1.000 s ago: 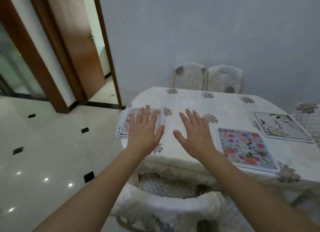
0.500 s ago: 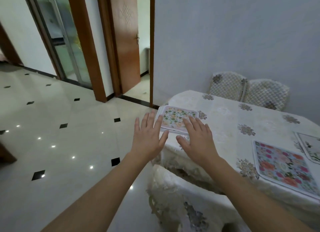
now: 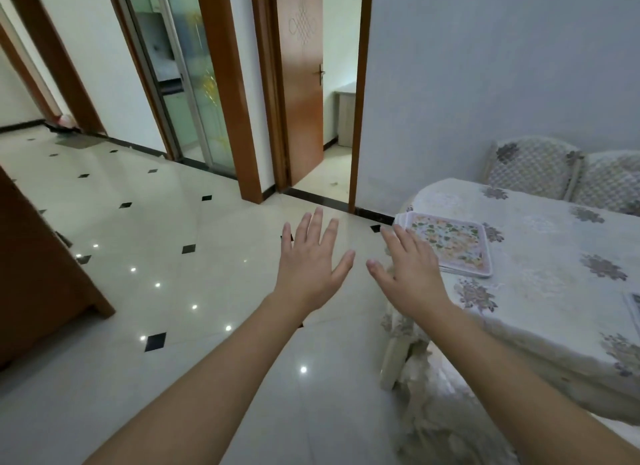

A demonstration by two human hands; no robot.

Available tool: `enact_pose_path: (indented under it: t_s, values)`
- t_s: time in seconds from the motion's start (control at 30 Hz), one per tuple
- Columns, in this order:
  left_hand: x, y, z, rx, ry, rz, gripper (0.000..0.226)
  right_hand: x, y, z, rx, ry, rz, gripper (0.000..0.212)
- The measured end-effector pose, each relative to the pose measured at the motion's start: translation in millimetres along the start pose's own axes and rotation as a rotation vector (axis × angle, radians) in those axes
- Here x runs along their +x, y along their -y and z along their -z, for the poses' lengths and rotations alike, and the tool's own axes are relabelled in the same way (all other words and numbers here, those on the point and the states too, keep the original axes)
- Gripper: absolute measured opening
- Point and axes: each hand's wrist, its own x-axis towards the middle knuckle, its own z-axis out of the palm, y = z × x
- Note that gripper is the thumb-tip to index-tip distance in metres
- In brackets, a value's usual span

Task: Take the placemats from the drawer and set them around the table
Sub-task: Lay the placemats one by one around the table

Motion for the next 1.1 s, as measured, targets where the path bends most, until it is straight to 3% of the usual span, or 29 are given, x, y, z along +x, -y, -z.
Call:
enact_pose_path:
  t_s: [0.4,0.87,1.1]
  values:
    - [39,106,-35,0.032,0.062,0.103,0.077,95,51,-74,0.004,0.103,0.051,0.067]
    - [217,196,-60,0.171,0.008,0.179,0.069,308,85,-132,0.109,0.104,0.119,0.067]
    - [308,204,-94,0.131,0.065,0.116,0.074,375,51,-156,0.11,0.077,0.077,0.065]
